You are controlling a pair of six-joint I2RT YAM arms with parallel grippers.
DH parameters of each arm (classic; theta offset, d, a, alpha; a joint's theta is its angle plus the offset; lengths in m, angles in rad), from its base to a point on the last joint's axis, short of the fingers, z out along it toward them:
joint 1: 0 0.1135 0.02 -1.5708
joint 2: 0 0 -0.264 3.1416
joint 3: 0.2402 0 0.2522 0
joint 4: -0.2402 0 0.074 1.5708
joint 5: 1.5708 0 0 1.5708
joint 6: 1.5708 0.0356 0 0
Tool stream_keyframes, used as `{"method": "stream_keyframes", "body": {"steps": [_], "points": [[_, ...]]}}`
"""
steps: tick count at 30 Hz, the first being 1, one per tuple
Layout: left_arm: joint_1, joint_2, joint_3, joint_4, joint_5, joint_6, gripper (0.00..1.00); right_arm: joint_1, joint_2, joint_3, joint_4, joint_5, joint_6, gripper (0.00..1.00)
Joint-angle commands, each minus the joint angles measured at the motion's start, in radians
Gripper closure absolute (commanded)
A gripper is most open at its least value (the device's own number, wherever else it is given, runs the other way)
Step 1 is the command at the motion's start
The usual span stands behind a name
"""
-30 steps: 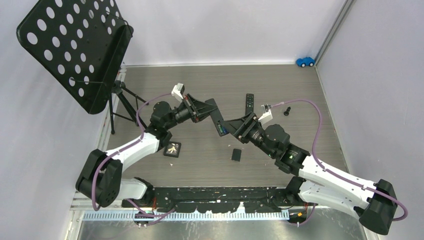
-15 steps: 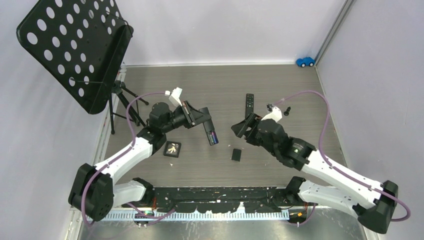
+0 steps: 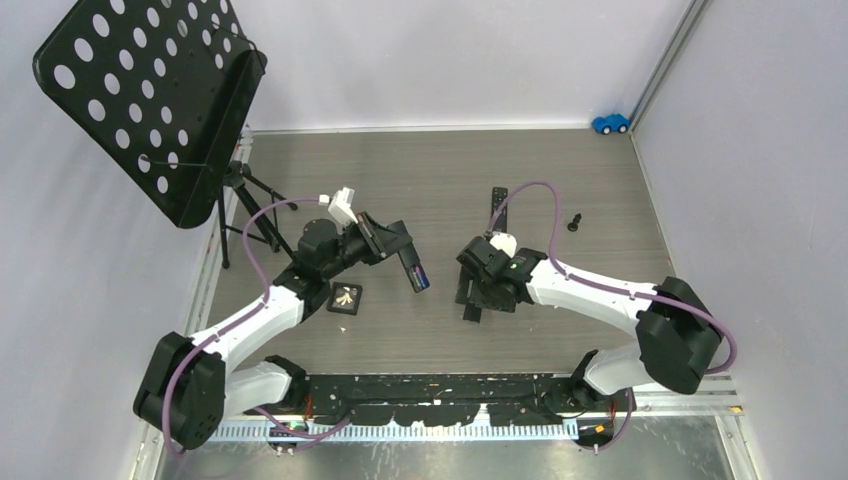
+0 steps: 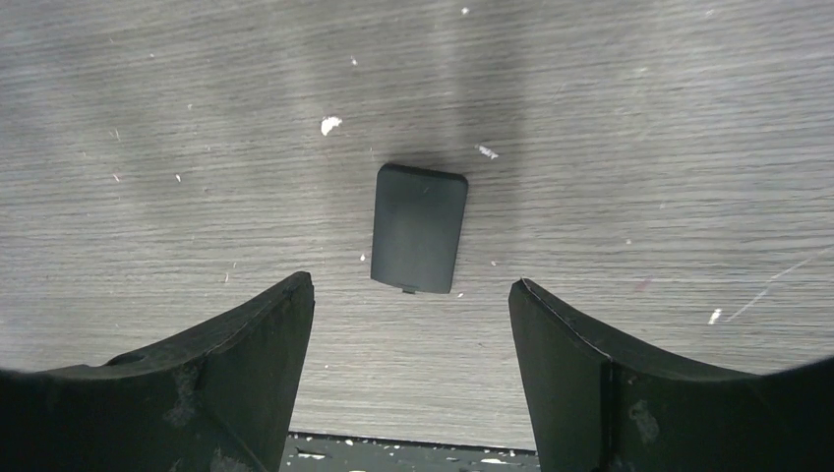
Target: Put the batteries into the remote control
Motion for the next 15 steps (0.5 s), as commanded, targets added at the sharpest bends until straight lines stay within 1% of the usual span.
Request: {"method": "stream_keyframes", "body": {"steps": [1,6,11,15], "points": [[0.003,-0.040,0.004,0.073,-0.030,0.028,1.00,-0.034,0.036,0.002,0.058,-0.113,0.049,0.22],[0.005,-0.066,0.001,0.048,-0.041,0.052,1.00,-0.085,0.105,-0.023,0.130,-0.224,0.094,0.21],[0.007,-0.090,0.007,0.021,-0.059,0.071,1.00,-0.090,0.155,-0.011,0.135,-0.238,0.132,0.21],[0.009,-0.096,0.014,0.015,-0.061,0.074,1.00,-0.090,0.188,-0.022,0.222,-0.330,0.179,0.21]]}}
